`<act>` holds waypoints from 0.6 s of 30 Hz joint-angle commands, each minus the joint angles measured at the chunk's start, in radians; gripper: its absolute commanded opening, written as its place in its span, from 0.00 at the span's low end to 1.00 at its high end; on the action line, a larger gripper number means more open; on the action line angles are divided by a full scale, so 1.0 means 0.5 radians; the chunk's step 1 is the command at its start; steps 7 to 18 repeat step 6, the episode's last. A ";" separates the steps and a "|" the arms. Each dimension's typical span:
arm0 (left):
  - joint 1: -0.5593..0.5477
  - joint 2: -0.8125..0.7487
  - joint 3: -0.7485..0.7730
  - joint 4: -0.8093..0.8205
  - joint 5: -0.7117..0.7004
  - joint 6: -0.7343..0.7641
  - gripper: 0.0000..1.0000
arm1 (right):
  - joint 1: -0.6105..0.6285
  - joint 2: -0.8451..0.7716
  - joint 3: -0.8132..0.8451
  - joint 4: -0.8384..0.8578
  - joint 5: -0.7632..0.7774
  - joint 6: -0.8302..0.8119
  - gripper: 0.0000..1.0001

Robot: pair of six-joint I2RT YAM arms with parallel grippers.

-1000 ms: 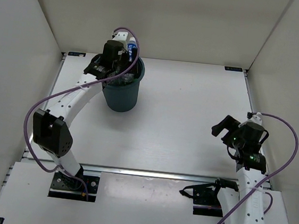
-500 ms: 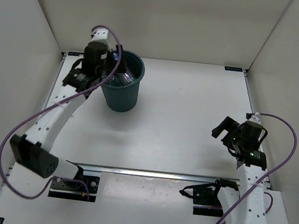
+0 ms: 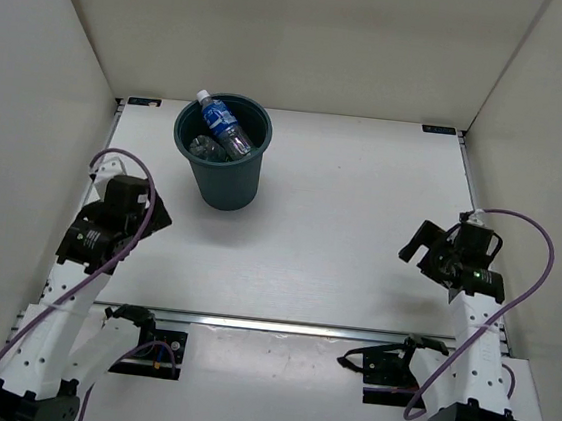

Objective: Put the plastic bottles in the bin

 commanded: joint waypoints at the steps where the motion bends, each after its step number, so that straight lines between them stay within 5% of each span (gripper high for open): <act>1: -0.014 -0.096 -0.045 -0.153 -0.053 -0.146 0.99 | -0.039 -0.047 0.091 0.062 -0.035 -0.048 0.99; 18: -0.027 -0.179 -0.057 -0.181 -0.124 -0.171 0.99 | 0.022 0.008 0.143 0.047 -0.039 -0.005 0.99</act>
